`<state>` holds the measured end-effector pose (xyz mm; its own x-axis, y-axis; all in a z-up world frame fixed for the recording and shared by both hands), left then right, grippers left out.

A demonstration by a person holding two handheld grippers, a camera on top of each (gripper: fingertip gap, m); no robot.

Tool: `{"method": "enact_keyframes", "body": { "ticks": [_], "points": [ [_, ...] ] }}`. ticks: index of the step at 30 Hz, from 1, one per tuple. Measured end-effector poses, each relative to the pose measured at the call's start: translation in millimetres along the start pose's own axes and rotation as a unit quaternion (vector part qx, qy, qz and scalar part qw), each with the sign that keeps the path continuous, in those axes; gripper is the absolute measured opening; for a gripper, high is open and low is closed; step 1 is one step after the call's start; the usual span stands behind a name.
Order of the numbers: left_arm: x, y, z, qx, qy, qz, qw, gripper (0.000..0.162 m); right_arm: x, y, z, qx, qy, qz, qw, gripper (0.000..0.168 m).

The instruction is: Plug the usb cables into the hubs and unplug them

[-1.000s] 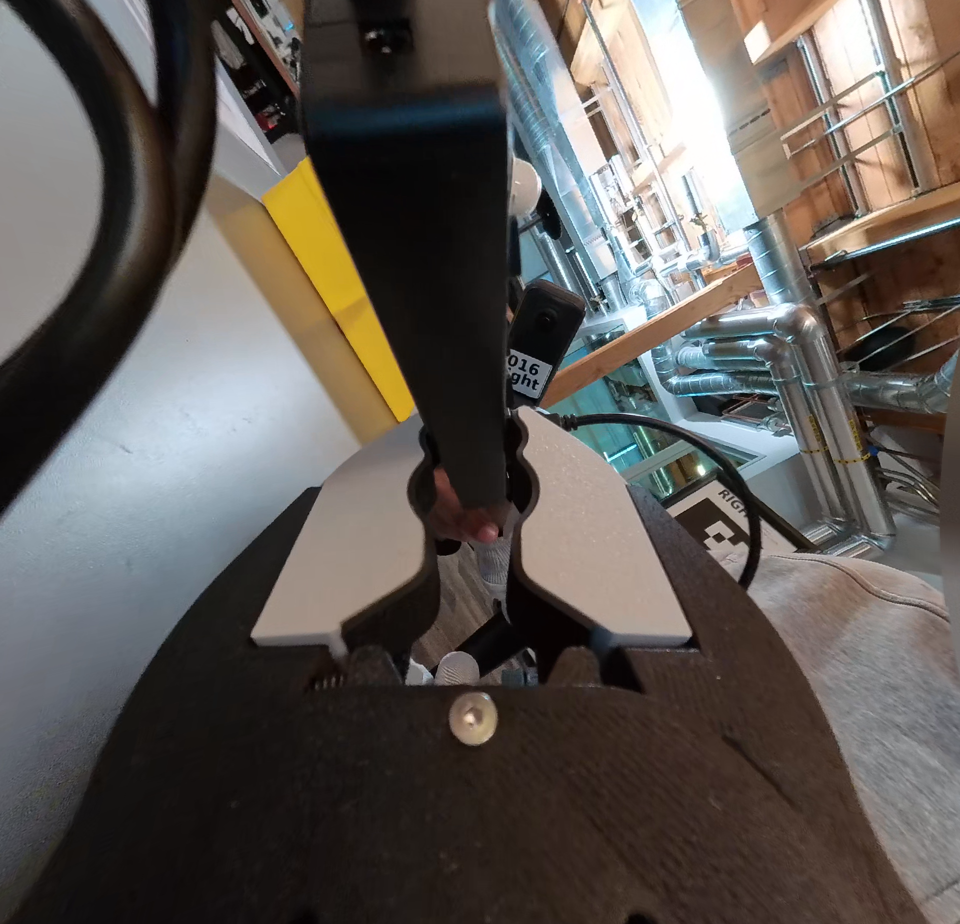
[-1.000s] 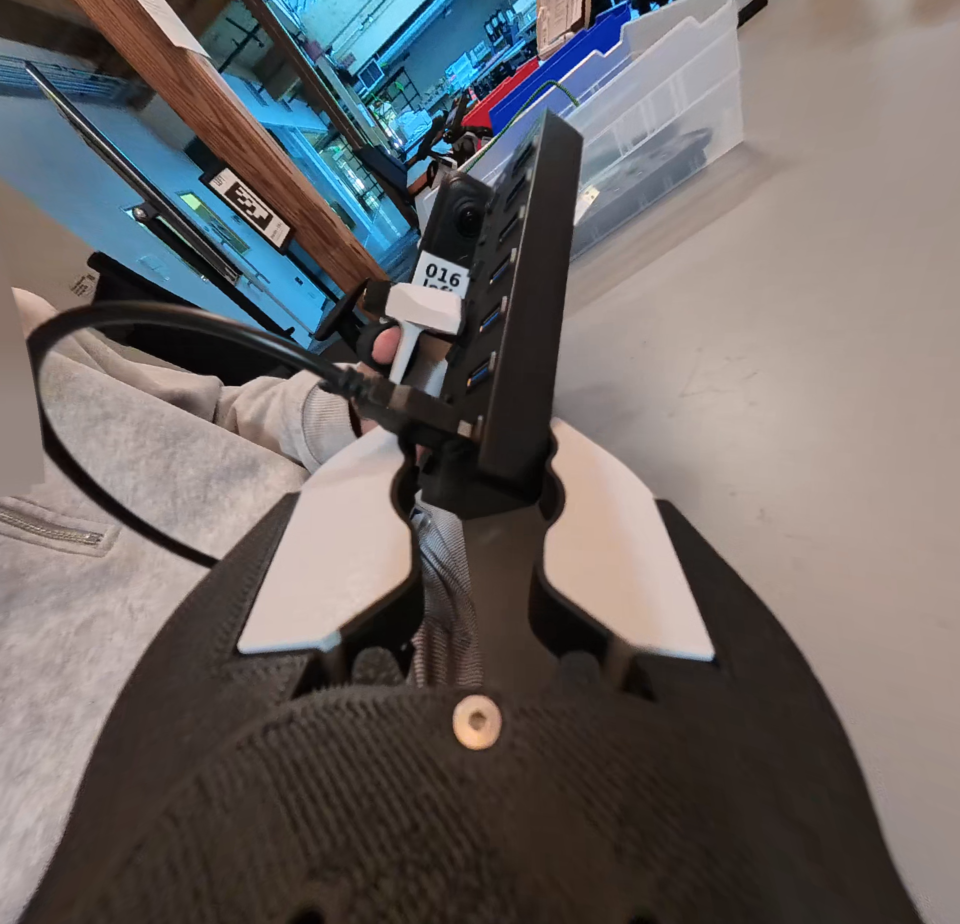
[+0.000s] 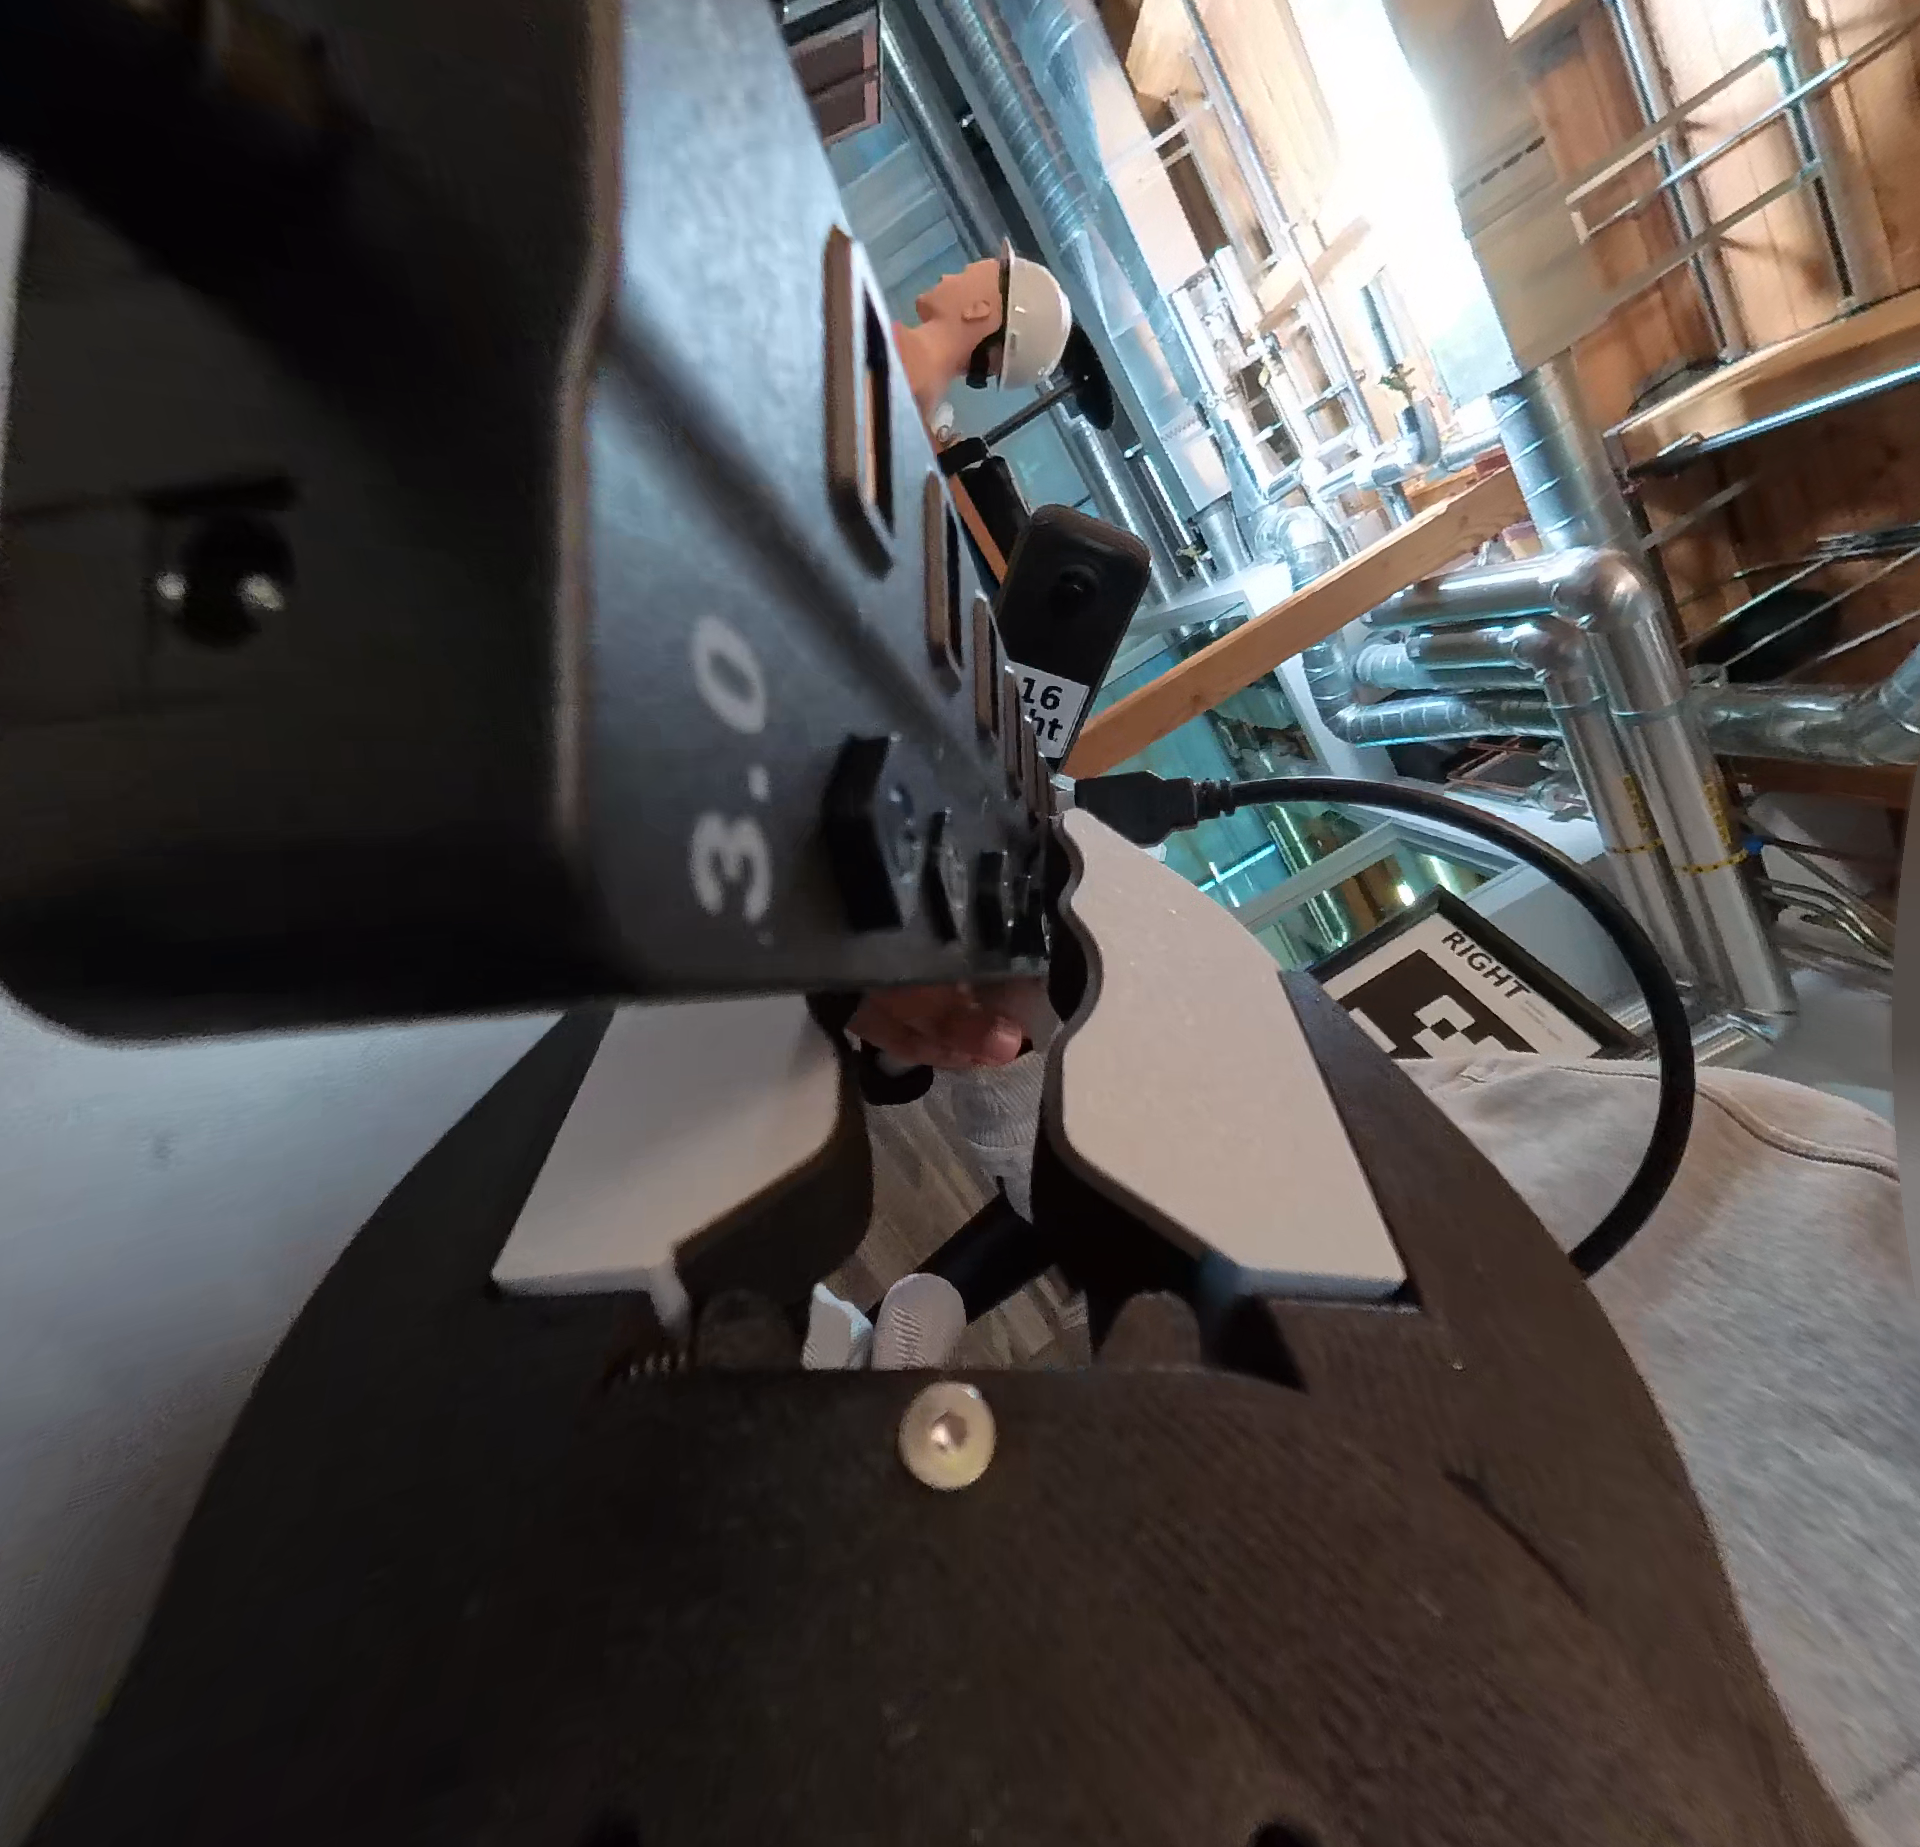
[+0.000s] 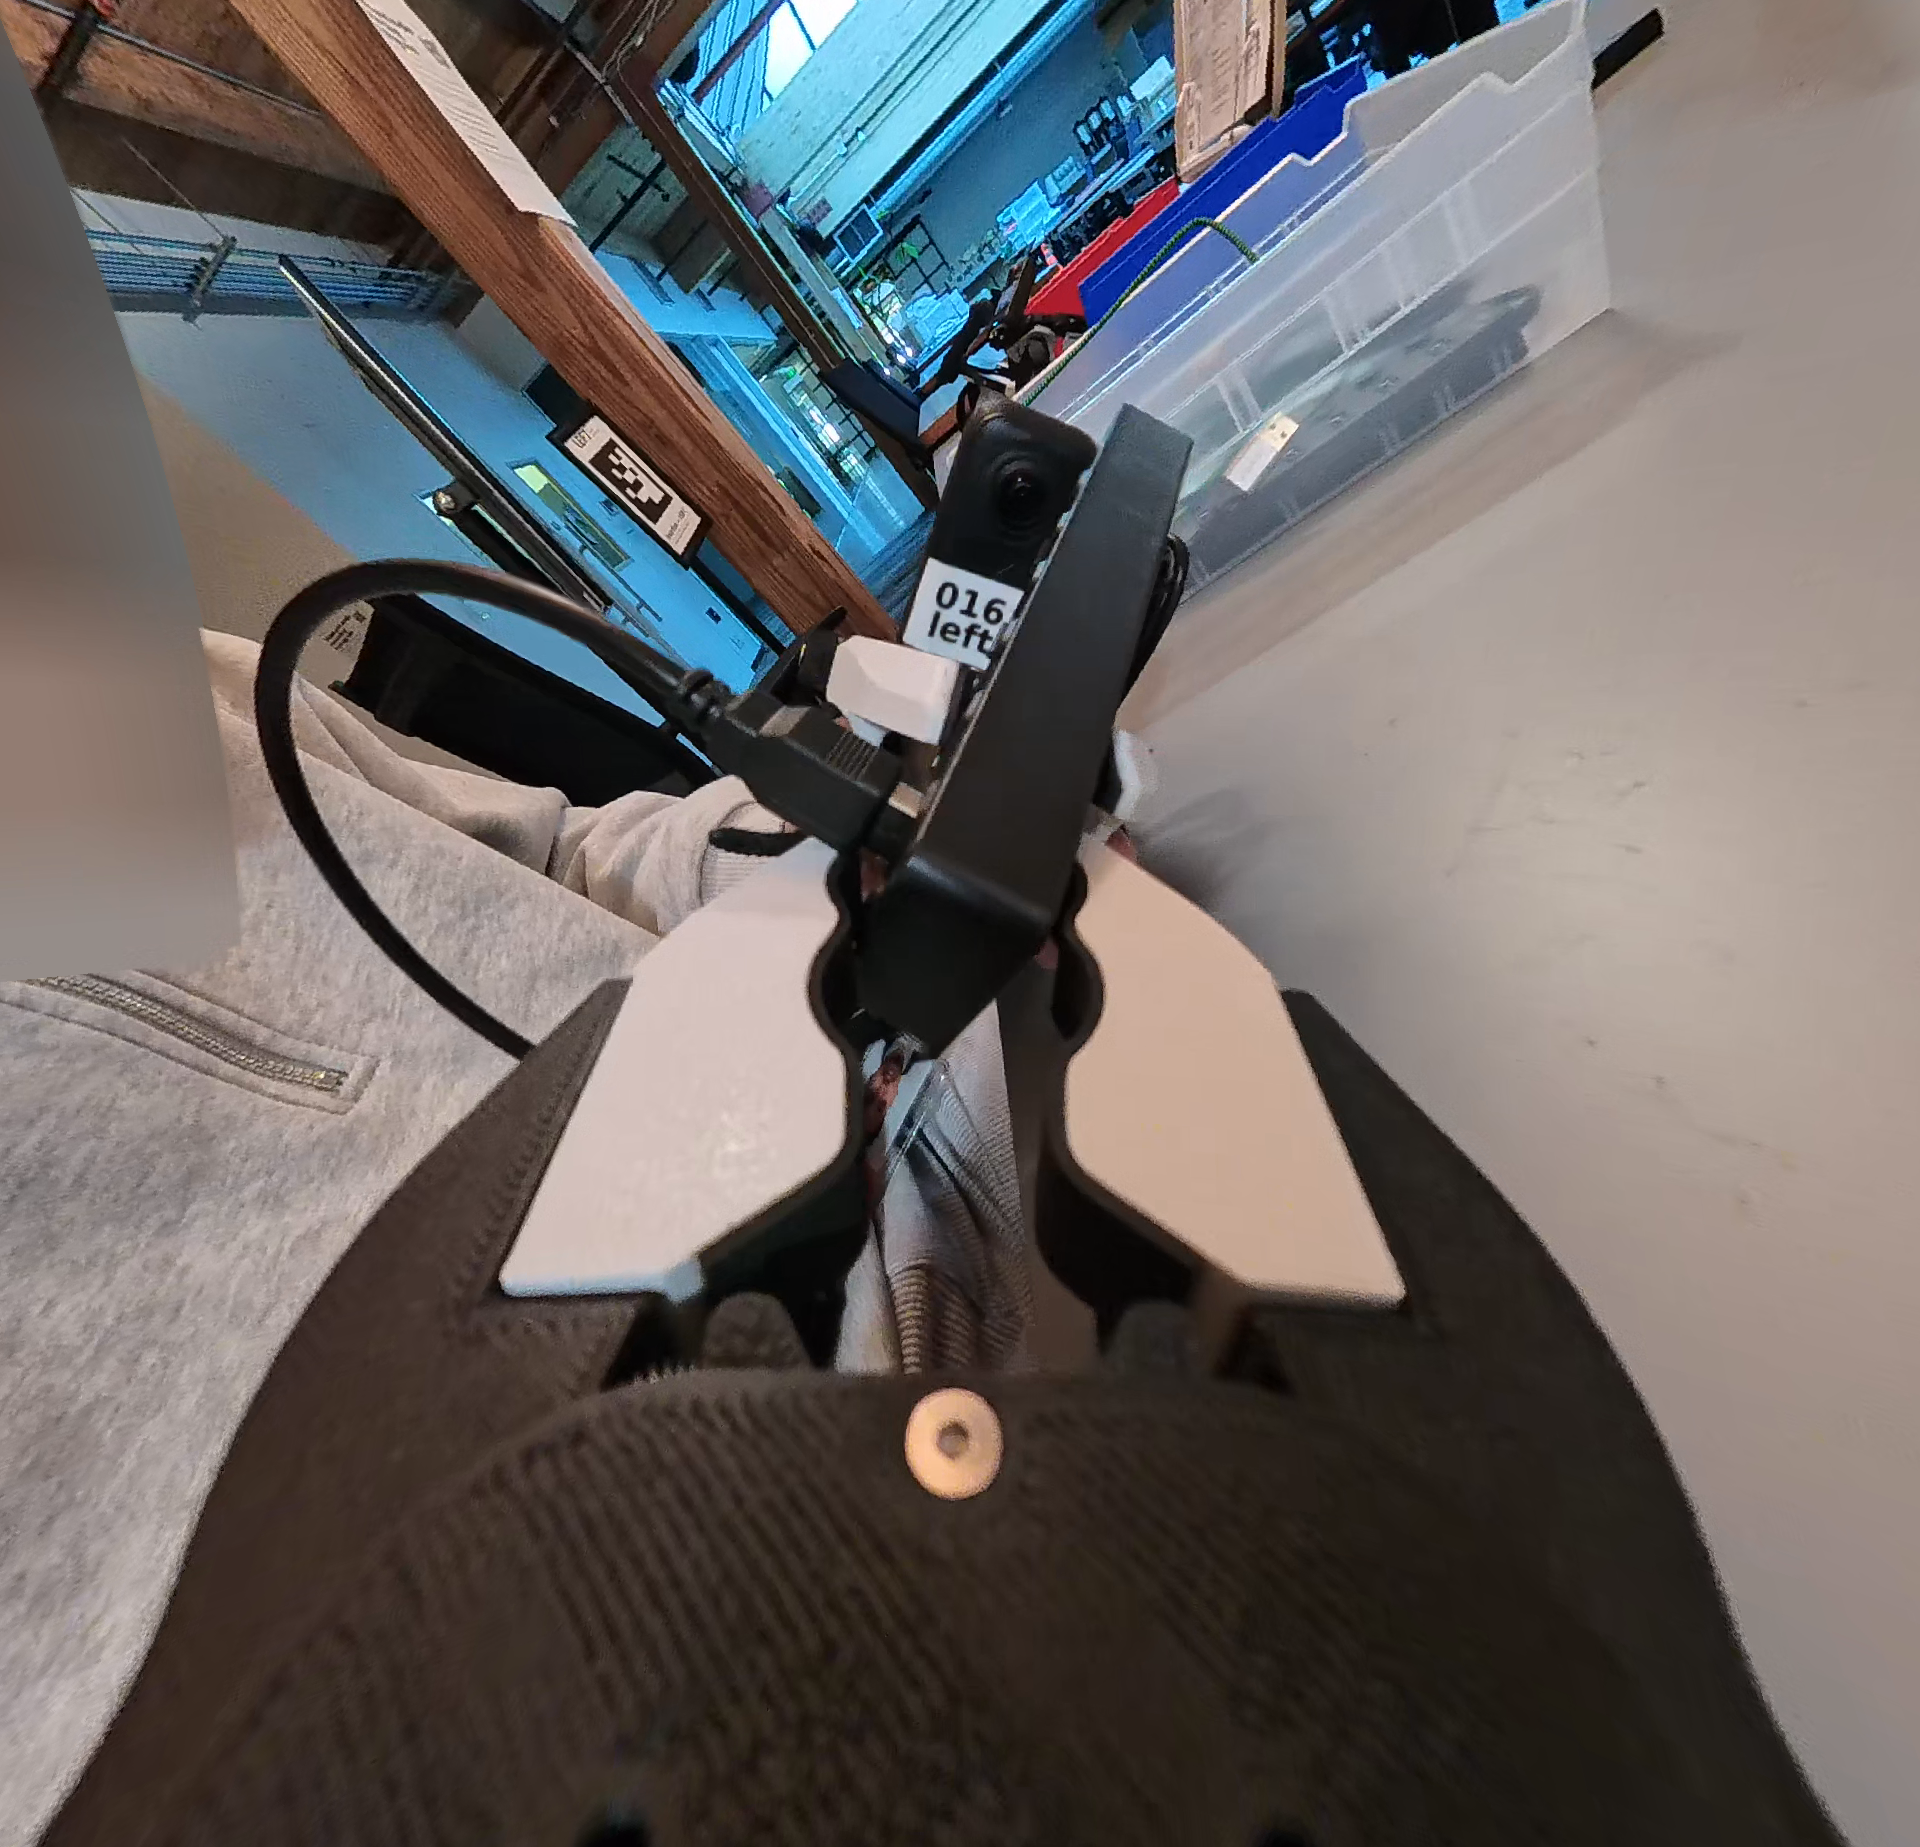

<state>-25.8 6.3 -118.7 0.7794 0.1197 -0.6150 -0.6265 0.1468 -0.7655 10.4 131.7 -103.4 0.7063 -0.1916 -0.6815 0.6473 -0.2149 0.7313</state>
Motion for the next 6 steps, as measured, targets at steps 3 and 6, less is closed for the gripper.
{"method": "enact_keyframes", "body": {
  "ticks": [3, 6],
  "points": [
    [-0.5, 1.0, -0.8, -0.01, -0.001, 0.002, 1.0, 0.032, 0.7, -2.0, 0.5, 0.004, 0.001, 0.008, 1.0, 0.034],
    [-2.0, 1.0, -2.0, -0.02, -0.008, 0.012, 1.0, 0.034, -0.9, -4.7, -0.8, 0.021, -0.001, 0.001, 1.0, 0.033]
  ]
}}
Point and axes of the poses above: each gripper's, where its closed fingertips meet, z out along the fingers, x out of its underside, y = z × x across the jaws, the point moved 7 cm from there along -z, back along the fingers, and after that the axes turned 9 degrees about z, right-handed, at the moved point
